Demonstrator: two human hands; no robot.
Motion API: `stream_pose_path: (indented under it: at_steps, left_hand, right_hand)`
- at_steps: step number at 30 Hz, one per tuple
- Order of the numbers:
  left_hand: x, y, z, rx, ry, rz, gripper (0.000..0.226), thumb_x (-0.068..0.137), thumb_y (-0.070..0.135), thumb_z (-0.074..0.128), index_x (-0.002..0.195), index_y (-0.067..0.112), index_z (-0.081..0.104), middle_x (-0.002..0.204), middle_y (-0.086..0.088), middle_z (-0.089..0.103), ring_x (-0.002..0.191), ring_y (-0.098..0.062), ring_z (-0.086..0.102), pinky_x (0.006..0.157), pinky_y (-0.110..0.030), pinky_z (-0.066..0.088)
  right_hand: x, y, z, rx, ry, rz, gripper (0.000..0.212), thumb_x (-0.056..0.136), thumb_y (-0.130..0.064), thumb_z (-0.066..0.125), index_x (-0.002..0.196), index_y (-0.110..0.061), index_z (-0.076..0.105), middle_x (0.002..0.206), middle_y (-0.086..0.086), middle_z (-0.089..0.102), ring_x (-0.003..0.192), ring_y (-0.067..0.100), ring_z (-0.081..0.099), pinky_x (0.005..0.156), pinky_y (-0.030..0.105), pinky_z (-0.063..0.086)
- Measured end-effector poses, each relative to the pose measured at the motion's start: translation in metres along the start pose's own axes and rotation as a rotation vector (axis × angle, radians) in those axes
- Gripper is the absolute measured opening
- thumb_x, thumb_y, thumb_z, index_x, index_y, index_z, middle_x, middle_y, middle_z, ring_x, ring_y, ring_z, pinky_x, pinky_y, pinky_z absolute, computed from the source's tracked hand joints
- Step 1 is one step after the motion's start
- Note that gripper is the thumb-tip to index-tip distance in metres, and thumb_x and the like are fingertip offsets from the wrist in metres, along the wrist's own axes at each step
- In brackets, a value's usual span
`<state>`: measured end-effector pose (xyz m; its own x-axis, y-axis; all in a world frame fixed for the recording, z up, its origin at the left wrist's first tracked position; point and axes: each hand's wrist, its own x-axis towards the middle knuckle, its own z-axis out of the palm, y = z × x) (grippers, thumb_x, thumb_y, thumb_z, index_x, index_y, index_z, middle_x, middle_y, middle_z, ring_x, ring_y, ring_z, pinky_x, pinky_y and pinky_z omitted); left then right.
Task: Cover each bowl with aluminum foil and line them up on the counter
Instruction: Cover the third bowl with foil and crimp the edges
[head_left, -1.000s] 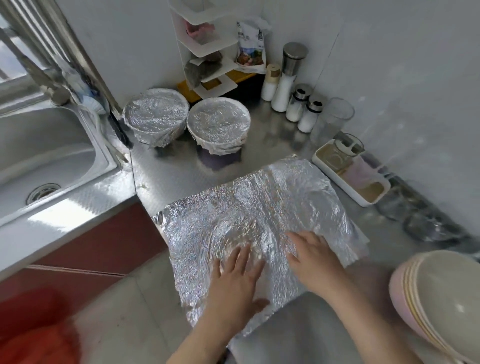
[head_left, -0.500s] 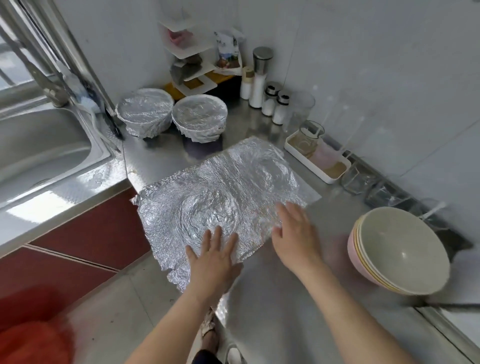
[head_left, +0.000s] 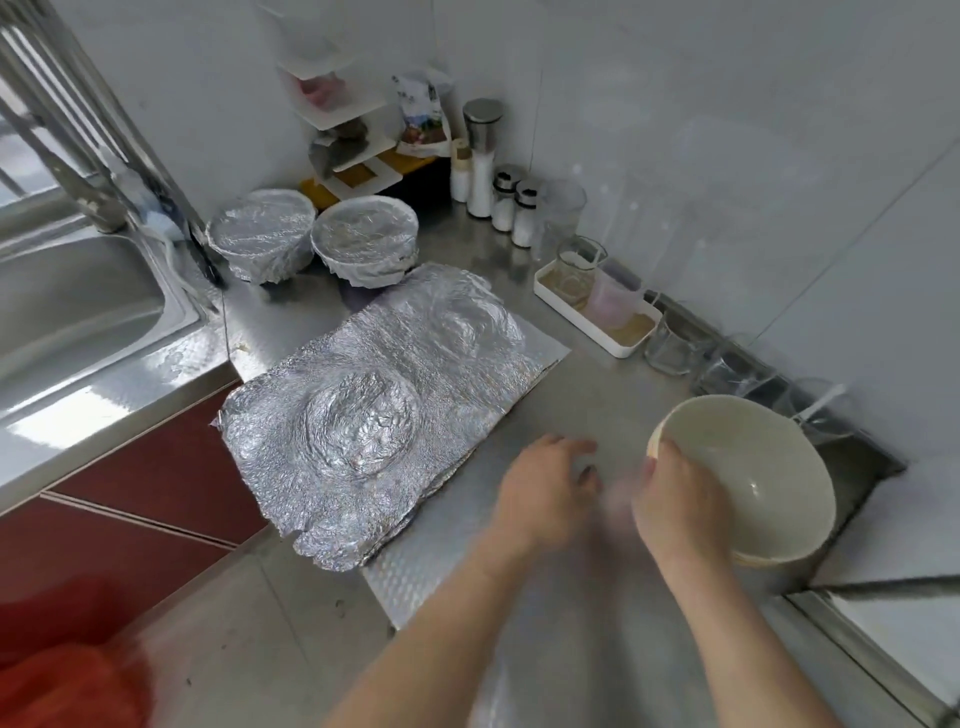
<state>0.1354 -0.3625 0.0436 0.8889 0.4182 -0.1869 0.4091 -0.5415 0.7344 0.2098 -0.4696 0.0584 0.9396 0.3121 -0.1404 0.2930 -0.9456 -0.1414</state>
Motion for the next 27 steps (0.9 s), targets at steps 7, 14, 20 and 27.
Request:
stream_pose_path:
  at_steps: [7, 14, 20, 27]
  left_hand:
    - [0.026, 0.062, 0.034, -0.099, 0.006, -0.08, 0.028, 0.096, 0.03, 0.05, 0.091, 0.012, 0.07, 0.091, -0.01, 0.071, 0.093, -0.032, 0.062, 0.073, -0.033, 0.045]
    - [0.026, 0.079, 0.01, -0.178, 0.098, -0.124, 0.035, 0.092, 0.049, 0.051, 0.109, 0.025, 0.069, 0.089, 0.0, 0.072, 0.095, -0.022, 0.065, 0.083, -0.031, 0.05]
    - [0.018, 0.06, -0.04, -0.244, 0.359, -0.101, 0.016, 0.085, 0.025, 0.053, 0.087, 0.015, 0.066, 0.068, -0.002, 0.069, 0.066, -0.024, 0.068, 0.067, -0.041, 0.057]
    - [-0.003, -0.027, -0.065, -0.304, 0.509, -0.484, 0.01, 0.08, 0.019, 0.052, 0.079, 0.012, 0.06, 0.068, -0.005, 0.064, 0.057, -0.027, 0.069, 0.062, -0.047, 0.06]
  right_hand:
    - [-0.006, 0.019, -0.009, 0.079, 0.018, -0.055, 0.018, 0.088, -0.013, 0.049, 0.101, -0.011, 0.061, 0.099, 0.013, 0.07, 0.095, 0.035, 0.064, 0.07, 0.035, 0.04]
    - [-0.025, 0.016, -0.015, 0.294, 0.498, -0.209, 0.015, 0.067, -0.004, 0.066, 0.082, -0.006, 0.066, 0.07, 0.011, 0.068, 0.066, 0.034, 0.065, 0.059, 0.035, 0.047]
    - [-0.026, -0.006, -0.016, 0.354, 0.641, -0.547, 0.028, 0.082, -0.009, 0.055, 0.105, -0.014, 0.07, 0.117, 0.002, 0.067, 0.119, 0.025, 0.054, 0.096, 0.044, 0.039]
    - [-0.019, -0.001, 0.014, 0.266, 0.499, -0.332, 0.071, 0.076, -0.007, 0.071, 0.14, -0.017, 0.044, 0.138, 0.021, 0.043, 0.125, 0.04, 0.043, 0.093, 0.05, 0.042]
